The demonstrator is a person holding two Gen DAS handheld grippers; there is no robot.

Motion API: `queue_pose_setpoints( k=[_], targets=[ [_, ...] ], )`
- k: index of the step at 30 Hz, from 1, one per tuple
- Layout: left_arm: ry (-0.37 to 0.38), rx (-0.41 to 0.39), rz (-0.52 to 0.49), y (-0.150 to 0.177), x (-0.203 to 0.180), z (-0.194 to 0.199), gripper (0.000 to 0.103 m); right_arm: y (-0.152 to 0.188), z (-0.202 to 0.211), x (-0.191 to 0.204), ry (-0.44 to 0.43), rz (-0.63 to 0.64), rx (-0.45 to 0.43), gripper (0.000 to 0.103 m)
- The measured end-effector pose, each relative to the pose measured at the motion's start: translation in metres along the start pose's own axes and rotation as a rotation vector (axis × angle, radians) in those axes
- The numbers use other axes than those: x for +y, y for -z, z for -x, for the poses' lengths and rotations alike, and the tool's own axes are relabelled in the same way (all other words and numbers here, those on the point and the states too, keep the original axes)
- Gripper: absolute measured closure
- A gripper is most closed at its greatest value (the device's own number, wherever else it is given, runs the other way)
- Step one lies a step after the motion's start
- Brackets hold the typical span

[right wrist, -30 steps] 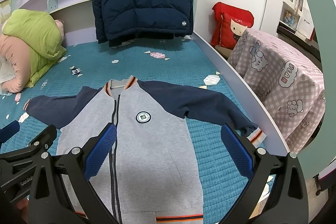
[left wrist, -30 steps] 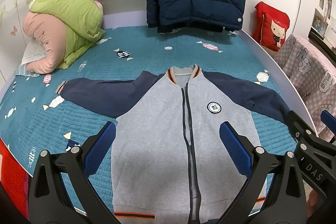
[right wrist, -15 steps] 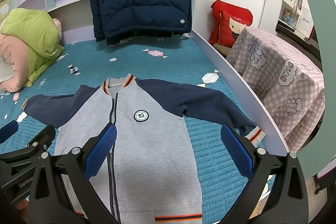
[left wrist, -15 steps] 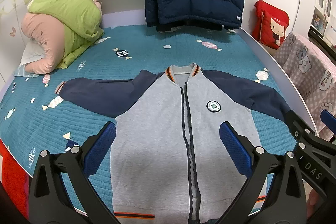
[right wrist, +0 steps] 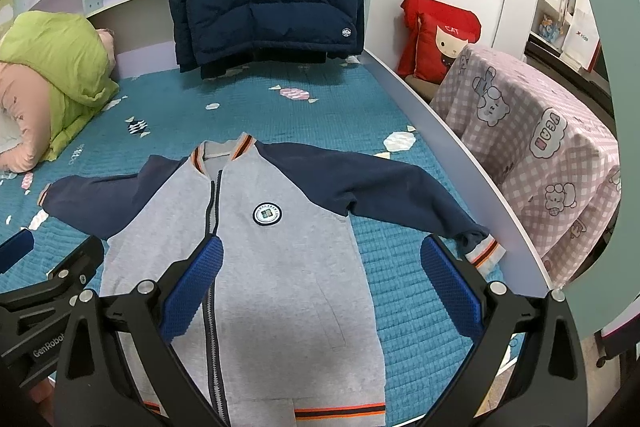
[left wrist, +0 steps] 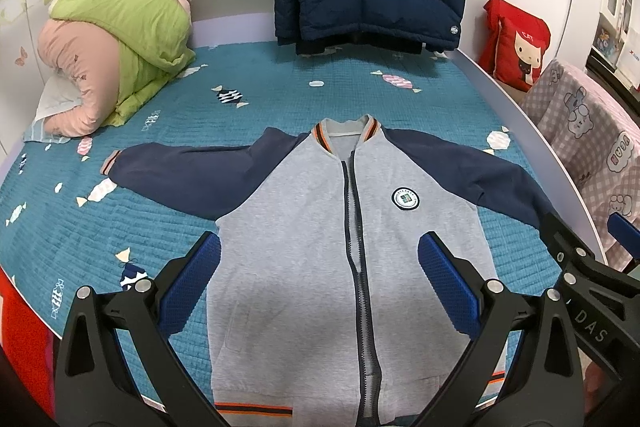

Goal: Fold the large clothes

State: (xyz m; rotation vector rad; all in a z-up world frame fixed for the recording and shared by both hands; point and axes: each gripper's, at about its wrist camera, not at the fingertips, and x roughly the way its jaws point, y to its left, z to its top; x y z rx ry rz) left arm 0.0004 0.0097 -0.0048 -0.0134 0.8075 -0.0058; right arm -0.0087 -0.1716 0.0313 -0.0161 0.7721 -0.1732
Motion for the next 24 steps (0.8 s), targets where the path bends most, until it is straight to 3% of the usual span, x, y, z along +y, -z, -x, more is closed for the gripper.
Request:
queue_pose_setpoints(
  k=[24],
  targets=[
    [0.024,0.028,0.013,0.001,0.008,-0.003,0.005,-0.001,-0.003,0.011,0.010,0.013,0.029,0.007]
  ],
)
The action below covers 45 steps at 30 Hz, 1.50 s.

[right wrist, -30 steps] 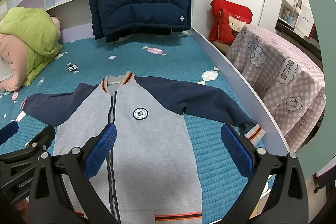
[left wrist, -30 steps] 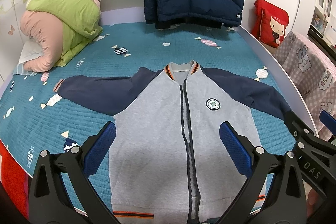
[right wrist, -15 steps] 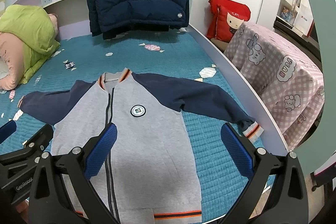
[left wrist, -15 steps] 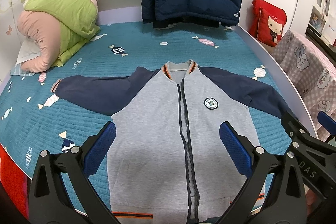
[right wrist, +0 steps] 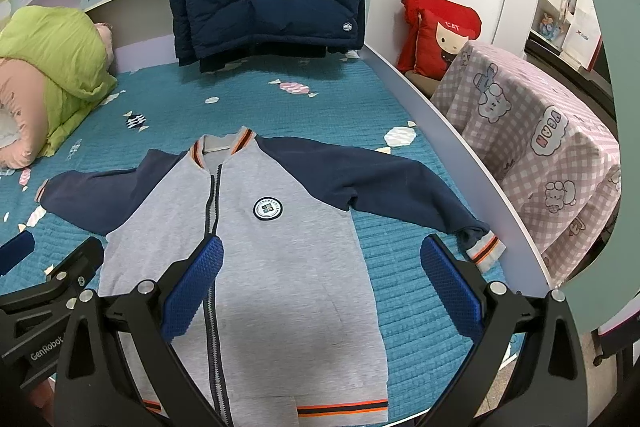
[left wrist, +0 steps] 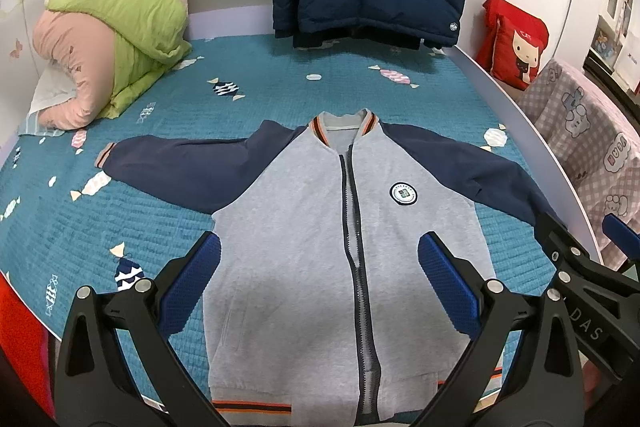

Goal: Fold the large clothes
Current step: 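Grasp the navy sleeve cuff with the left tool while the right tool grasps the sleeve near the shoulder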

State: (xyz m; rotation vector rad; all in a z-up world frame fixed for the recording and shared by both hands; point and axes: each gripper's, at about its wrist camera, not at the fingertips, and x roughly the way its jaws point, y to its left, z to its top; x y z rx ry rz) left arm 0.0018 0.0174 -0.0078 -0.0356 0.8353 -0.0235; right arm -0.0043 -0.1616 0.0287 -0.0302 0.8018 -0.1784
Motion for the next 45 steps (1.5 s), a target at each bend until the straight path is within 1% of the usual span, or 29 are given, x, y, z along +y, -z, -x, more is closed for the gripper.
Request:
queue_pose_setpoints(
  k=[6,9,17,21,24,26,29,32,36,38,39,42,43,44,45],
  targets=[
    [0.015,0.028,0.038,0.002,0.017,-0.006,0.005,-0.003,-0.004,0.015,-0.014,0.026,0.012,0.007],
    [0.017,0.046,0.062,0.002,0.029,-0.009,0.005,-0.004,-0.007,0.028,-0.032,0.043,0.021,0.007],
    [-0.014,0.095,0.183,0.003,0.078,-0.019,0.005,-0.013,-0.018,0.072,-0.097,0.110,0.039,0.007],
    [-0.059,0.101,0.226,0.005,0.102,-0.021,0.005,-0.017,-0.026,0.100,-0.133,0.151,0.052,0.007],
    [-0.112,0.104,0.244,0.004,0.120,-0.024,0.005,-0.020,-0.036,0.120,-0.164,0.172,0.069,0.007],
    [-0.151,0.109,0.262,0.004,0.132,-0.028,0.005,-0.021,-0.042,0.134,-0.196,0.184,0.088,0.007],
    [-0.198,0.090,0.282,0.003,0.150,-0.034,0.005,-0.023,-0.053,0.153,-0.255,0.197,0.122,0.007],
    [-0.249,0.091,0.274,0.001,0.166,-0.045,0.005,-0.024,-0.069,0.176,-0.310,0.214,0.172,0.007],
    [-0.247,0.099,0.281,-0.002,0.189,-0.062,0.005,-0.030,-0.090,0.199,-0.357,0.220,0.222,0.007],
    [-0.268,0.110,0.288,-0.006,0.201,-0.072,0.005,-0.034,-0.102,0.209,-0.363,0.218,0.239,0.007],
    [-0.275,0.113,0.290,-0.007,0.206,-0.076,0.005,-0.036,-0.111,0.215,-0.372,0.220,0.258,0.008],
    [-0.287,0.129,0.280,-0.014,0.226,-0.095,0.005,-0.042,-0.134,0.229,-0.384,0.221,0.313,0.026],
    [-0.302,0.134,0.275,-0.016,0.233,-0.100,0.005,-0.044,-0.145,0.234,-0.385,0.220,0.340,0.030],
    [-0.317,0.138,0.273,-0.019,0.239,-0.106,0.005,-0.046,-0.151,0.237,-0.385,0.216,0.352,0.033],
    [-0.324,0.140,0.272,-0.020,0.244,-0.109,0.005,-0.049,-0.158,0.241,-0.389,0.209,0.360,0.038]
  ],
)
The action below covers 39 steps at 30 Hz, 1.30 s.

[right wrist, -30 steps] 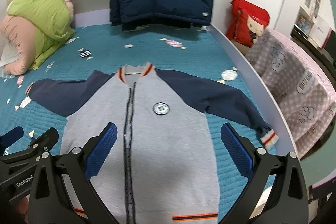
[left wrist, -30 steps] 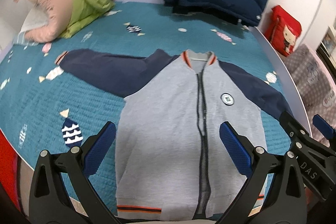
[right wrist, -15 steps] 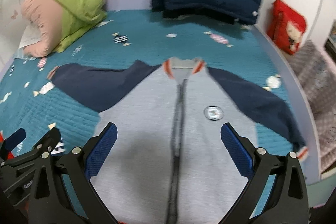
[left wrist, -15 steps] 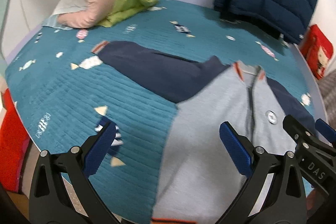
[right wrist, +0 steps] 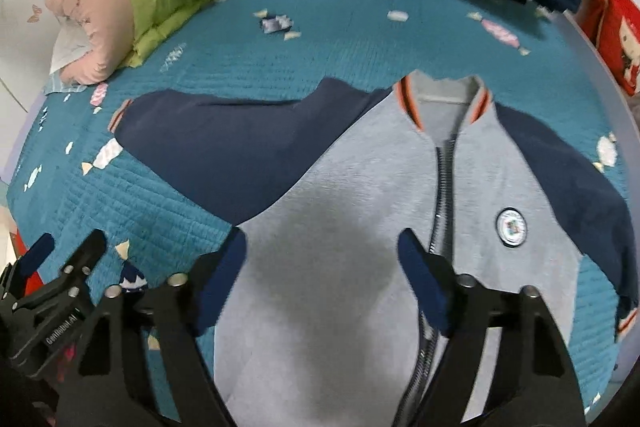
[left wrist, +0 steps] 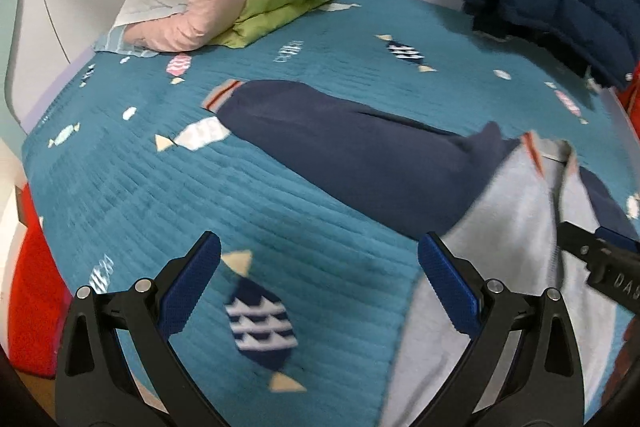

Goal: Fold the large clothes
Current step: 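Grasp the navy sleeve cuff with the left tool while the right tool grasps the sleeve near the shoulder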

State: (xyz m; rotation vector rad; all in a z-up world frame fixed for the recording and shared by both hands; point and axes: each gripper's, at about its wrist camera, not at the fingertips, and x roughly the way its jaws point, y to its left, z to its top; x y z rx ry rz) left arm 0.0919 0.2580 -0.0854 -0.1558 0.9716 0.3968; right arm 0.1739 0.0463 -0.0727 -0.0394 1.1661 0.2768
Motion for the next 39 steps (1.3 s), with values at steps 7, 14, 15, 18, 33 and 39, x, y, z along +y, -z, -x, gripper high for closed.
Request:
queue_pose_setpoints(
  k=[7,14,15,18,33,39],
  targets=[
    [0.005,0.051,0.026,-0.034,0.037,-0.043,0.005,-0.037,-0.042,-0.003,-0.087,-0.042,0.092,0.065],
    [0.031,0.108,0.111,-0.061,0.071,-0.079,0.005,-0.063,-0.093,0.002,-0.137,-0.056,0.209,0.083],
    [0.034,0.113,0.124,-0.065,0.075,-0.084,0.005,-0.065,-0.101,0.002,-0.139,-0.067,0.229,0.083],
    [0.043,0.125,0.165,-0.076,0.089,-0.099,0.005,-0.067,-0.128,0.004,-0.142,-0.093,0.289,0.083],
    [0.093,0.256,0.457,-0.125,0.165,-0.215,0.005,-0.080,-0.188,0.015,-0.086,-0.082,0.408,0.087],
    [0.100,0.305,0.644,-0.141,0.190,-0.275,0.009,-0.079,-0.188,0.013,-0.109,-0.065,0.392,0.087]
  ],
)
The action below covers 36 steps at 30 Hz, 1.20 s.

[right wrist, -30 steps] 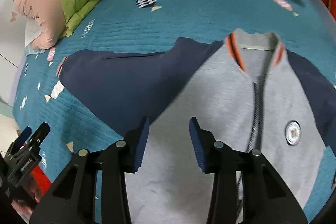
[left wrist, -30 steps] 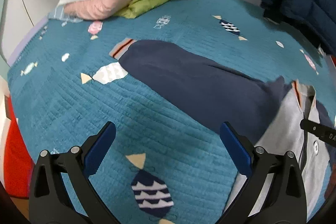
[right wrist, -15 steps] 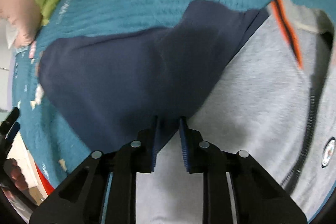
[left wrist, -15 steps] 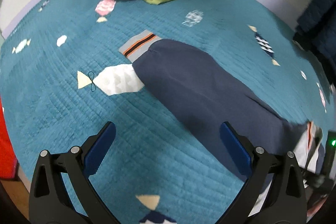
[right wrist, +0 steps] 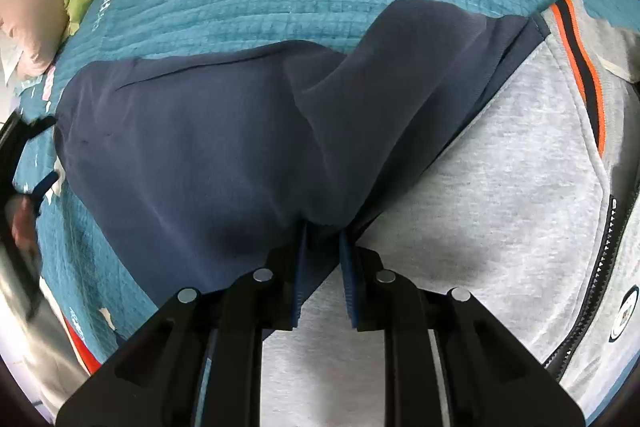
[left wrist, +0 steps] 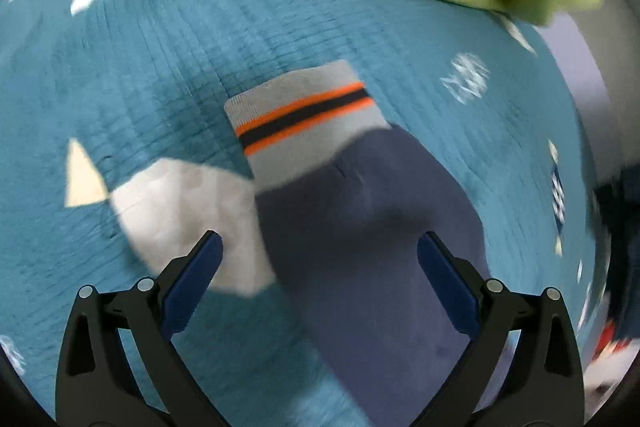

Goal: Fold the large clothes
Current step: 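Grasp the navy sleeve cuff with the left tool while the right tool grasps the sleeve near the shoulder, then lift the sleeve cuff with the left tool and fold it across the jacket body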

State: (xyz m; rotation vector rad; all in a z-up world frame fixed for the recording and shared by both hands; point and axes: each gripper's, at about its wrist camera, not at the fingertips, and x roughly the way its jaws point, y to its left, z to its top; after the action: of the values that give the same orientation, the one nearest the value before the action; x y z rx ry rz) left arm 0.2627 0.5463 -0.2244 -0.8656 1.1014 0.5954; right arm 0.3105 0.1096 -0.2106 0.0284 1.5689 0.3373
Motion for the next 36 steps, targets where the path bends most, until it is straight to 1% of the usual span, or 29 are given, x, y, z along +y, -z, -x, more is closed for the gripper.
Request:
queue_pose_setpoints(
  k=[1,2,3,4,5,6,7,9,11,15,18,21,23,26,30,31,33,35,36],
  targets=[
    [-0.004,-0.016,0.041,-0.006,0.002,-0.005,0.015,-0.001,0.000,-0.001,-0.007,0.001,-0.001,0.087],
    [-0.024,-0.042,0.051,-0.008,0.002,-0.005,0.021,0.000,0.001,-0.002,-0.012,0.001,-0.002,0.087],
    [-0.068,-0.053,0.040,-0.010,0.000,-0.005,0.038,0.004,0.004,-0.010,-0.020,0.001,-0.001,0.087],
    [-0.111,-0.045,0.007,-0.011,-0.005,-0.005,0.049,0.011,0.005,-0.017,-0.025,-0.001,0.000,0.087],
    [-0.116,-0.042,-0.025,-0.011,-0.009,-0.004,0.057,0.010,0.006,-0.018,-0.027,-0.005,0.006,0.087],
    [-0.100,-0.049,-0.053,-0.010,-0.013,0.000,0.072,0.010,0.006,-0.021,-0.028,-0.010,0.012,0.087],
    [-0.080,-0.062,-0.081,-0.008,-0.017,0.006,0.078,0.009,0.006,-0.021,-0.026,-0.013,0.018,0.087],
    [-0.080,-0.085,-0.118,-0.004,-0.023,0.018,0.080,0.007,0.006,-0.024,-0.025,-0.014,0.018,0.087],
    [-0.056,-0.129,-0.144,0.001,-0.027,0.037,0.080,0.005,0.006,-0.021,-0.026,-0.014,0.010,0.087],
    [0.041,-0.197,-0.174,0.017,-0.042,0.087,0.080,0.009,0.006,-0.023,-0.031,-0.011,-0.008,0.087],
    [0.113,-0.266,-0.241,0.039,-0.061,0.137,0.080,0.013,0.008,-0.026,-0.042,-0.017,-0.018,0.087],
    [0.209,-0.319,-0.298,0.065,-0.080,0.184,0.080,0.018,0.009,-0.029,-0.046,-0.020,-0.032,0.087],
    [0.278,-0.346,-0.344,0.086,-0.097,0.216,0.080,0.023,0.010,-0.033,-0.057,-0.030,-0.046,0.087],
    [0.356,-0.404,-0.440,0.126,-0.126,0.261,0.080,0.028,0.012,-0.038,-0.075,-0.032,-0.068,0.088],
    [0.446,-0.399,-0.527,0.182,-0.158,0.294,0.080,0.035,0.016,-0.052,-0.130,-0.064,-0.096,0.089],
    [0.450,-0.405,-0.549,0.198,-0.163,0.299,0.080,0.037,0.018,-0.055,-0.147,-0.072,-0.104,0.089],
    [0.447,-0.408,-0.602,0.227,-0.180,0.302,0.080,0.045,0.024,-0.067,-0.220,-0.100,-0.127,0.089],
    [0.455,-0.378,-0.654,0.256,-0.199,0.299,0.080,0.057,0.034,-0.085,-0.301,-0.152,-0.145,0.089],
    [0.457,-0.368,-0.672,0.268,-0.207,0.296,0.080,0.065,0.042,-0.095,-0.309,-0.176,-0.155,0.089]
  ],
)
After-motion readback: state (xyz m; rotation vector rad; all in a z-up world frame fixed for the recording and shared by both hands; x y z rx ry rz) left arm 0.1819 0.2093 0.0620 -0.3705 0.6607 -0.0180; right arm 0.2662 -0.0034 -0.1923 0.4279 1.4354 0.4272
